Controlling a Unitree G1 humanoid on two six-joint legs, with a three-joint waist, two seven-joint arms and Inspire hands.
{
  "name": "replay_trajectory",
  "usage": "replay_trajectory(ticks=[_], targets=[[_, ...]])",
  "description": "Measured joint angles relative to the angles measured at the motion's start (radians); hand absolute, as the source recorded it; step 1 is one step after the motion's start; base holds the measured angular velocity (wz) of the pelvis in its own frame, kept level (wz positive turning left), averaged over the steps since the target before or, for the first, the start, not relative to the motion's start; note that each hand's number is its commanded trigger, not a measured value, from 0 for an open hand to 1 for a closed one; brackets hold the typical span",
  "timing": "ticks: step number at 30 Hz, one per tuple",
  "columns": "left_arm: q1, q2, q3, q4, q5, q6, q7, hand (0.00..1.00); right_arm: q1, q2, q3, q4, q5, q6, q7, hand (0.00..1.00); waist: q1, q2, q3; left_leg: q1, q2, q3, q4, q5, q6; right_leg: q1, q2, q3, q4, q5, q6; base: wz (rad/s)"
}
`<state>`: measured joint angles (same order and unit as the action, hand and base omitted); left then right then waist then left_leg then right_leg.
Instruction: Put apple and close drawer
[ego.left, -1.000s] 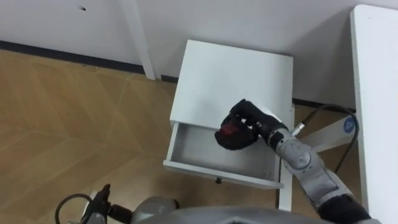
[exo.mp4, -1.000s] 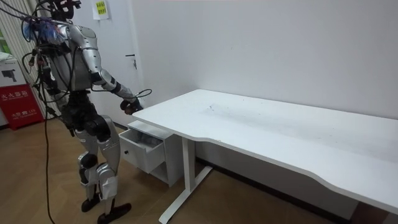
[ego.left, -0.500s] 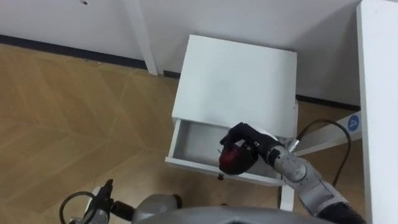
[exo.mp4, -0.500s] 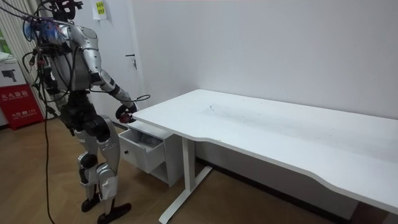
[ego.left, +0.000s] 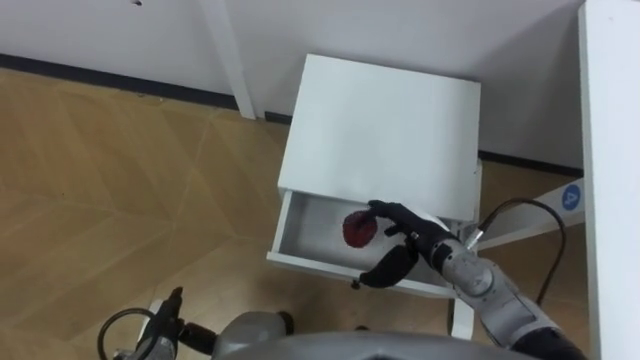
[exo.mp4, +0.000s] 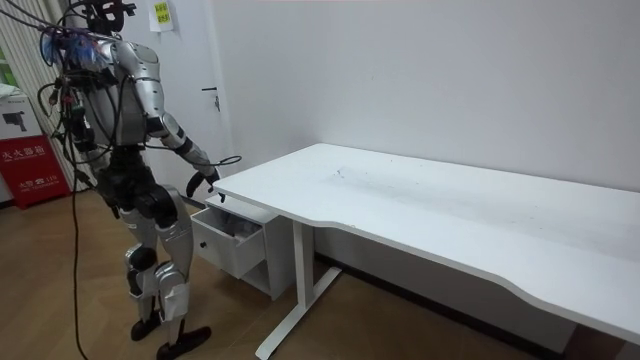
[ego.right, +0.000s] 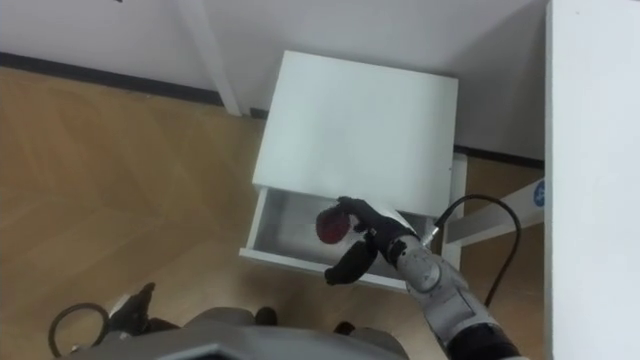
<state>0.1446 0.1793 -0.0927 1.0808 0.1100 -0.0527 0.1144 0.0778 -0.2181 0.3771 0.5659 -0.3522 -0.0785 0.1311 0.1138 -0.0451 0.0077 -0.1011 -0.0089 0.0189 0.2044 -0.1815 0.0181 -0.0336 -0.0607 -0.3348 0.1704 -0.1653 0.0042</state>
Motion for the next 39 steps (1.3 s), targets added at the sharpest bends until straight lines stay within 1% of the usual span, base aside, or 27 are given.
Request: replay_trajectory(ticks=[2,8,12,13,16,17,18,20,22,23,24,25,26,27,28,29,30,31,32,33,34,35,36,37,38,39], targets=[[0.001,0.000,-0.002,0.000,0.000,0.000,0.005,0.00,0.002,0.008,-0.006,0.026,0.000,-0.006,-0.009,0.00,0.000,0.001,-0.0005,0.002,0.000,-0.001,0.000,0.000,0.000,0.003,0.000,0.000,0.000,0.000,0.000,0.00],[0.004,-0.003,-0.008,0.000,-0.002,0.000,0.014,0.00,0.004,0.008,-0.007,0.050,-0.001,-0.011,-0.022,0.00,-0.001,0.006,-0.0013,0.007,-0.001,-0.001,-0.003,0.000,0.000,0.007,0.000,0.001,-0.001,0.000,0.001,0.00],[0.002,-0.008,-0.006,0.001,0.000,-0.002,0.015,0.00,0.004,0.010,-0.030,0.084,-0.002,-0.034,-0.032,0.00,-0.002,0.012,-0.0027,0.006,-0.001,-0.001,-0.003,0.000,0.000,0.007,0.000,0.001,-0.001,0.000,0.001,0.00],[0.002,-0.009,-0.005,0.001,0.000,-0.002,0.015,0.00,0.004,0.012,-0.037,0.089,-0.002,-0.034,-0.032,0.00,-0.001,0.014,-0.0031,0.007,-0.001,-0.001,-0.004,0.000,0.000,0.007,0.000,0.001,-0.001,0.000,0.001,0.00],[0.002,-0.010,-0.005,0.006,-0.002,-0.014,0.014,0.00,0.005,0.013,-0.056,0.100,0.001,-0.035,-0.047,0.00,-0.002,0.018,-0.0031,0.008,-0.001,0.000,-0.006,0.000,0.000,0.007,0.000,0.002,-0.001,0.000,0.001,-0.02],[0.006,-0.010,-0.005,0.009,-0.009,-0.021,0.014,0.00,0.005,0.014,-0.061,0.115,0.014,-0.044,-0.057,0.00,-0.003,0.017,-0.0040,0.013,0.000,0.005,-0.007,0.000,0.000,0.007,0.001,0.008,-0.001,0.000,0.001,-0.07],[0.004,-0.011,-0.001,0.009,-0.014,-0.022,0.013,0.00,0.007,0.016,-0.076,0.130,0.044,-0.053,-0.064,0.00,-0.003,0.016,-0.0044,0.018,0.000,0.006,-0.007,0.000,0.000,0.008,0.000,0.010,-0.001,0.000,0.001,-0.07],[0.010,-0.013,0.014,0.009,-0.027,-0.028,0.013,0.00,0.020,0.018,-0.106,0.131,0.085,-0.055,-0.079,0.00,-0.003,0.015,-0.0048,0.019,0.000,0.010,-0.007,0.000,0.000,0.008,-0.002,0.010,0.001,0.000,0.001,-0.04],[0.014,-0.013,0.020,0.010,-0.061,-0.036,0.013,0.00,0.023,0.026,-0.135,0.192,0.138,-0.079,-0.103,0.00,-0.010,0.010,-0.0050,0.028,-0.001,0.015,-0.006,0.000,0.001,0.015,-0.010,0.010,0.004,-0.001,0.002,-0.02],[0.014,-0.015,0.027,0.015,-0.076,-0.038,0.013,0.00,0.012,0.038,-0.175,0.253,0.167,-0.083,-0.114,0.00,-0.017,0.007,-0.0054,0.037,-0.002,0.024,-0.004,0.000,0.001,0.014,-0.016,0.015,0.020,-0.004,0.008,0.00],[0.018,-0.019,0.046,0.028,-0.079,-0.041,0.013,0.00,0.010,0.044,-0.223,0.303,0.204,-0.083,-0.134,0.00,-0.038,0.009,-0.0041,0.040,-0.005,0.038,0.005,-0.002,0.005,0.007,-0.028,0.013,0.061,-0.010,0.017,0.00],[0.018,-0.022,0.056,0.045,-0.078,-0.043,0.013,0.00,0.012,0.043,-0.251,0.329,0.224,-0.084,-0.146,0.00,-0.049,0.014,-0.0041,0.041,-0.006,0.054,0.011,-0.007,0.017,-0.006,-0.035,0.013,0.098,-0.013,0.023,0.15],[0.008,-0.032,0.085,0.078,-0.078,-0.042,0.013,0.00,0.016,0.038,-0.319,0.385,0.264,-0.084,-0.174,0.00,-0.080,0.019,-0.0018,0.042,-0.005,0.093,0.014,-0.014,0.030,-0.059,-0.063,0.017,0.238,-0.025,0.041,0.26],[0.009,-0.033,0.095,0.085,-0.077,-0.040,0.014,0.00,0.035,0.026,-0.383,0.415,0.310,-0.082,-0.204,0.00,-0.105,0.027,-0.0056,0.048,-0.019,0.110,0.023,-0.015,0.047,-0.168,-0.102,0.051,0.459,-0.016,0.040,0.24],[0.008,-0.034,0.112,0.084,-0.077,-0.041,0.014,0.00,0.051,0.020,-0.417,0.422,0.322,-0.082,-0.218,0.00,-0.110,0.021,-0.0028,0.048,-0.031,0.122,0.033,-0.019,0.059,-0.229,-0.128,0.082,0.573,0.011,0.041,0.08],[0.003,-0.035,0.136,0.089,-0.077,-0.040,0.014,0.00,0.079,0.004,-0.466,0.449,0.358,-0.084,-0.253,0.00,-0.114,0.023,-0.0009,0.043,-0.034,0.132,0.074,-0.038,0.082,-0.360,-0.151,0.155,0.777,0.150,0.045,-0.40],[0.001,-0.031,0.153,0.108,-0.078,-0.042,0.016,0.00,0.080,-0.012,-0.487,0.485,0.390,-0.085,-0.281,0.00,-0.109,0.048,0.0018,0.030,-0.016,0.148,0.118,-0.068,0.097,-0.479,-0.131,0.218,0.960,0.292,0.057,-0.52],[-0.001,-0.026,0.163,0.123,-0.078,-0.039,0.019,0.00,0.076,-0.015,-0.495,0.500,0.411,-0.085,-0.293,0.00,-0.111,0.059,0.0061,0.016,-0.005,0.149,0.150,-0.087,0.099,-0.542,-0.118,0.235,1.120,0.272,0.046,-0.48],[-0.004,-0.017,0.172,0.153,-0.076,-0.019,0.031,0.00,0.082,-0.017,-0.512,0.515,0.436,-0.086,-0.315,0.00,-0.138,0.086,0.0086,-0.008,0.024,0.143,0.212,-0.118,0.104,-0.653,-0.089,0.242,1.421,0.197,0.025,0.00],[-0.010,-0.012,0.168,0.155,-0.075,0.005,0.034,0.00,0.105,-0.022,-0.510,0.532,0.456,-0.084,-0.331,0.00,-0.162,0.105,0.0100,-0.019,0.047,0.132,0.240,-0.130,0.105,-0.713,-0.071,0.234,1.592,0.144,0.014,0.13],[-0.004,-0.011,0.166,0.155,-0.075,0.011,0.034,0.00,0.116,-0.023,-0.506,0.540,0.464,-0.081,-0.337,0.00,-0.168,0.117,0.0107,-0.021,0.052,0.128,0.244,-0.132,0.104,-0.727,-0.071,0.236,1.618,0.124,0.015,0.13],[0.000,-0.008,0.165,0.155,-0.075,0.019,0.034,0.00,0.122,-0.021,-0.498,0.565,0.465,-0.061,-0.340,0.00,-0.169,0.118,0.0136,-0.018,0.052,0.129,0.248,-0.135,0.108,-0.728,-0.075,0.249,1.580,0.097,0.024,0.00],[0.011,-0.010,0.165,0.148,-0.071,0.022,0.034,0.00,0.125,-0.019,-0.482,0.573,0.463,-0.030,-0.339,0.00,-0.173,0.119,0.0137,-0.012,0.047,0.130,0.248,-0.137,0.110,-0.673,-0.079,0.254,1.431,0.083,0.033,0.00],[0.020,-0.012,0.166,0.142,-0.069,0.023,0.033,0.00,0.124,-0.016,-0.477,0.578,0.463,-0.020,-0.337,0.00,-0.174,0.120,0.0136,-0.010,0.045,0.131,0.249,-0.138,0.112,-0.627,-0.082,0.252,1.320,0.079,0.038,0.03],[0.036,-0.013,0.164,0.126,-0.069,0.025,0.034,0.00,0.124,-0.007,-0.475,0.580,0.465,-0.004,-0.337,0.00,-0.175,0.110,0.0111,-0.001,0.028,0.131,0.243,-0.139,0.114,-0.514,-0.085,0.248,1.082,0.071,0.051,0.05],[0.058,-0.013,0.164,0.112,-0.069,0.026,0.035,0.00,0.123,0.001,-0.475,0.579,0.465,0.006,-0.336,0.00,-0.173,0.090,0.0098,0.006,0.005,0.135,0.232,-0.138,0.116,-0.398,-0.097,0.237,0.850,0.060,0.064,0.07]])
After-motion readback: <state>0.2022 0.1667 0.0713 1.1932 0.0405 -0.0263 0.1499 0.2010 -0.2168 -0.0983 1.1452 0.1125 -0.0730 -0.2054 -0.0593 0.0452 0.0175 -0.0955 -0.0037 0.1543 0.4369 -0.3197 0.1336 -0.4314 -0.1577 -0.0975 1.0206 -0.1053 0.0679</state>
